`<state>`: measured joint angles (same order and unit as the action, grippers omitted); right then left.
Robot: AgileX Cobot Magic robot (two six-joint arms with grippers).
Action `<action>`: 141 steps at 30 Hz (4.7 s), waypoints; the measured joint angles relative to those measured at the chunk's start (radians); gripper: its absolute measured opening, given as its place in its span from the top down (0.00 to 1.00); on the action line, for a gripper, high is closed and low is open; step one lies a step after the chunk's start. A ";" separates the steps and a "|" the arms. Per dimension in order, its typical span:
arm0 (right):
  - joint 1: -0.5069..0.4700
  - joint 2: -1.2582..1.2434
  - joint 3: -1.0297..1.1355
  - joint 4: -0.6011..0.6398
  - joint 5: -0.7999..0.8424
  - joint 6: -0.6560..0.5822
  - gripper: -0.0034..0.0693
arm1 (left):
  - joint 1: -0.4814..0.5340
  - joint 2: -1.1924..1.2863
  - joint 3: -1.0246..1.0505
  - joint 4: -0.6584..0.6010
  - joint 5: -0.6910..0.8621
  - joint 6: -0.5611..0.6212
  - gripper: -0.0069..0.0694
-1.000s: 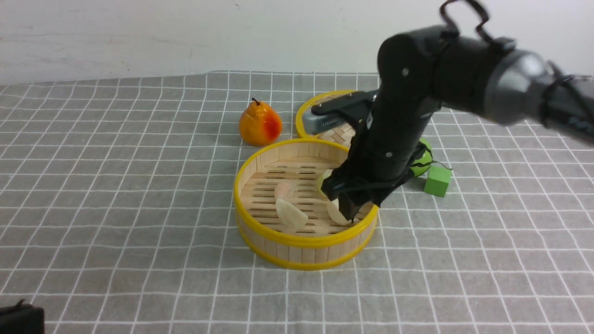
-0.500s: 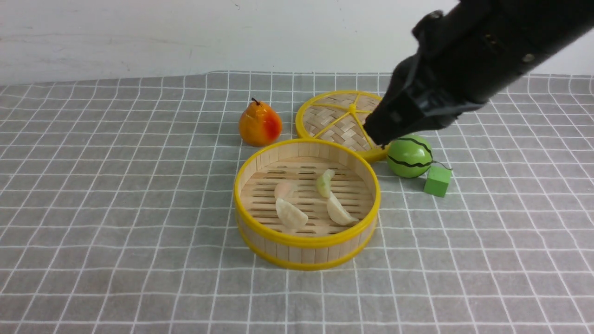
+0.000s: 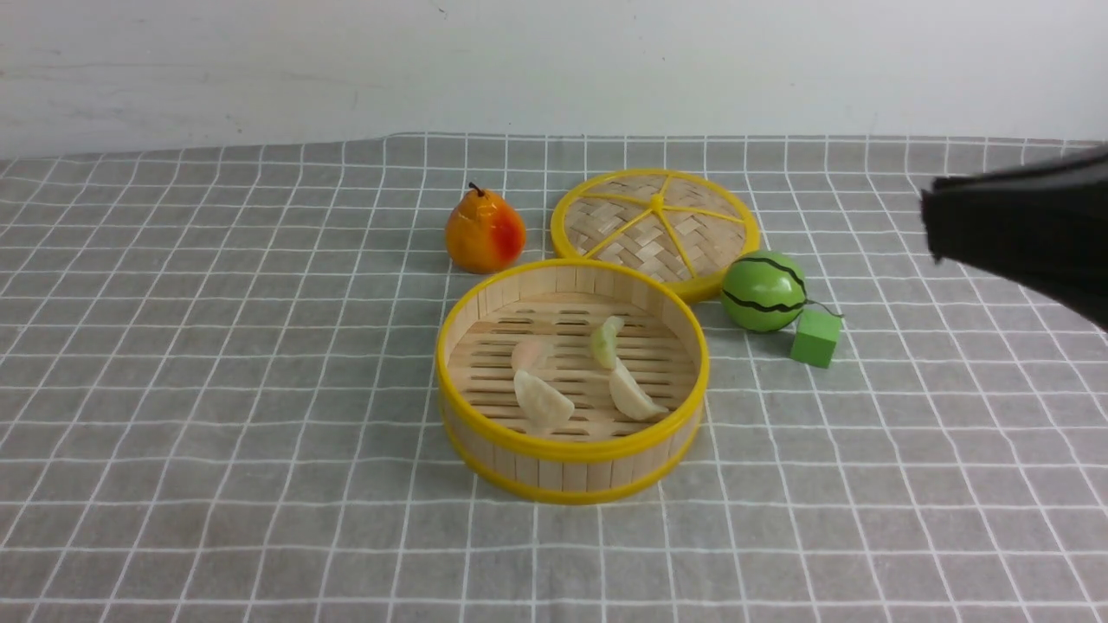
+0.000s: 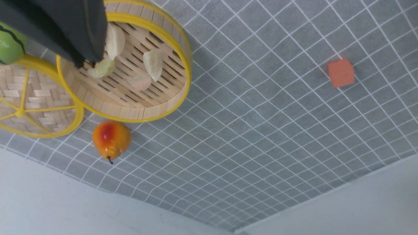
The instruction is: Put the dumplings into the steamer on the table with the grey tablecloth.
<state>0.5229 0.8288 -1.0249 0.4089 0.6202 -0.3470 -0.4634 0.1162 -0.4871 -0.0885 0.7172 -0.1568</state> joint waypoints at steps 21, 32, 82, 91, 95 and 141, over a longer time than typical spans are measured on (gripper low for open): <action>0.000 -0.207 0.172 -0.119 0.062 0.078 0.98 | 0.000 0.000 0.000 0.000 0.001 0.000 0.82; -0.171 -0.459 0.694 -0.315 -0.479 0.361 0.98 | 0.000 0.000 0.000 0.001 0.001 -0.001 0.80; -0.576 -0.839 1.043 -0.385 -0.241 0.445 0.97 | 0.000 0.000 0.000 0.003 0.001 -0.001 0.74; -0.576 -0.839 1.043 -0.385 -0.241 0.446 0.96 | 0.000 0.000 0.000 0.003 0.001 -0.001 0.72; -0.576 -0.839 1.043 -0.385 -0.241 0.446 0.95 | 0.000 0.000 0.013 0.008 -0.017 -0.001 0.72; -0.576 -0.840 1.043 -0.384 -0.241 0.446 0.89 | 0.459 -0.126 0.518 0.082 -0.341 0.017 0.93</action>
<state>-0.0534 -0.0114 0.0184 0.0247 0.3789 0.0992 -0.0043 -0.0101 0.0308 -0.0061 0.3760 -0.1397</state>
